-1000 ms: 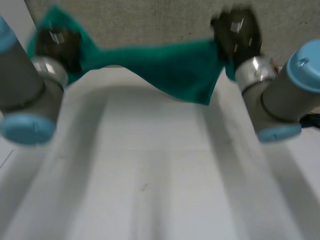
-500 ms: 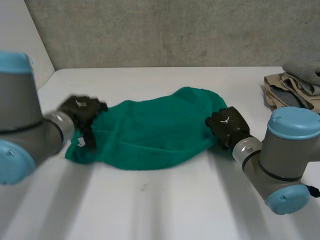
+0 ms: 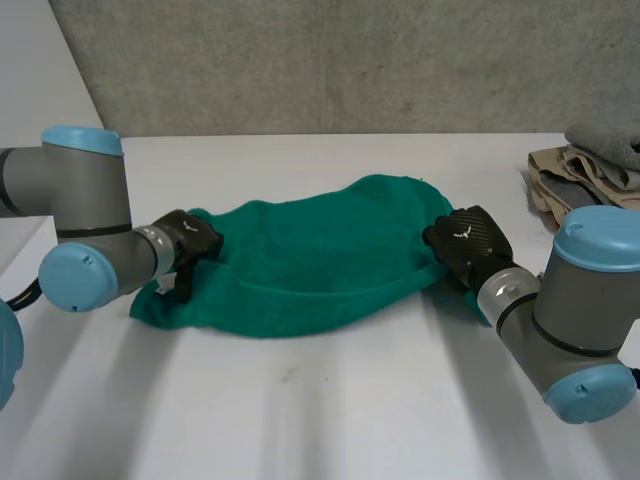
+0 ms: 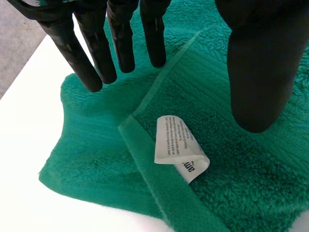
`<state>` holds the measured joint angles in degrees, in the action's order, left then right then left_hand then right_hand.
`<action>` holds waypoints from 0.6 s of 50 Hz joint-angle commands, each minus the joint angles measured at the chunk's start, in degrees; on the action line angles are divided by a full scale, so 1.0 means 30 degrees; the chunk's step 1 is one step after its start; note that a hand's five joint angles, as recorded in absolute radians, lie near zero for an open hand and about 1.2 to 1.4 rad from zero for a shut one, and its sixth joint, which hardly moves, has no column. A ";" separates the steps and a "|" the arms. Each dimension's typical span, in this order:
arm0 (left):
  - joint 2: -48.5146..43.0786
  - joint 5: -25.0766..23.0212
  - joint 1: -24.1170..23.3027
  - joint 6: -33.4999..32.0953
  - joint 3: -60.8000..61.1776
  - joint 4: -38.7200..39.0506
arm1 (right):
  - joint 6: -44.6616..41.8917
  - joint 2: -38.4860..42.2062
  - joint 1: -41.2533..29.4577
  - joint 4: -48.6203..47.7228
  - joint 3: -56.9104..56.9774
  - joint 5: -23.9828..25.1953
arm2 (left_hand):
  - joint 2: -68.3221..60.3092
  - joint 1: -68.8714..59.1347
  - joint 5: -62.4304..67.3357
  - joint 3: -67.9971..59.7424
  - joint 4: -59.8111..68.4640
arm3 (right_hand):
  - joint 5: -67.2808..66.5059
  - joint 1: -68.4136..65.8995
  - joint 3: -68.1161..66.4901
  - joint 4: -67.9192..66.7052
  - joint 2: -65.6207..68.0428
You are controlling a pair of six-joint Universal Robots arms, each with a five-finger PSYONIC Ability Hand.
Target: Fold the laundry.
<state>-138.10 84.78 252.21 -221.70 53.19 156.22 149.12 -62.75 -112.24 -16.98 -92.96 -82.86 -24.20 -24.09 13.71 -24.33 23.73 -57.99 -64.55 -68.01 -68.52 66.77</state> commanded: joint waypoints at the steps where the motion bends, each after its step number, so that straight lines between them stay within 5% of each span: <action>1: -0.0519 0.0069 -0.0164 0.0248 -0.0299 0.0162 | -0.0078 0.0029 0.0060 0.0063 0.0223 0.0226 | -0.0830 -0.0865 0.0994 -0.0785 0.0987 | -0.4004 -0.5151 -0.3998 -0.3825 0.4411; 5: -0.0842 0.0098 -0.0252 0.0248 -0.0387 0.0045 | -0.0078 0.0059 0.0119 0.0063 0.0369 0.0226 | -0.7985 -0.8020 0.8149 -0.7941 0.8142 | -0.4004 -0.5151 -0.3998 -0.3825 0.4411; 8: -0.0784 0.0390 -0.0369 0.0219 -0.0416 -0.0073 | -0.0078 0.0117 0.0236 0.0034 0.0691 0.0226 | -1.8578 -1.8613 1.8742 -1.8533 1.8735 | -0.4004 -0.5151 -0.3998 -0.3825 0.4411; 18: 0.1909 0.2734 -0.0457 0.1739 -0.3079 0.4199 | 0.0273 0.0644 0.0120 -0.1252 0.4729 -0.0446 | -1.8601 -1.8636 1.8765 -1.8556 1.8758 | -0.4004 -0.5151 -0.3998 -0.3825 0.4411; 26: 0.4426 0.3523 0.0010 0.5689 -0.6158 1.1690 | 0.2498 0.0762 -0.0115 -0.8738 0.9155 -0.4193 | -1.8601 -1.8636 1.8765 -1.8556 1.8758 | -0.4004 -0.5151 -0.3998 -0.3825 0.4411; 30: 0.5103 0.3584 0.0129 0.7362 -0.5926 1.4218 | 0.2618 0.0616 -0.0523 -1.0977 0.9481 -0.4287 | -1.8601 -1.8636 1.8765 -1.8556 1.8758 | -0.4004 -0.5151 -0.3998 -0.3825 0.4411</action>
<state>-126.49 94.70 251.68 -207.48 36.10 186.23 154.99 -60.37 -112.55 -37.27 -67.57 -92.77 -68.36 -65.10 56.63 -67.95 68.40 -57.99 -64.55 -68.12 -68.67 66.76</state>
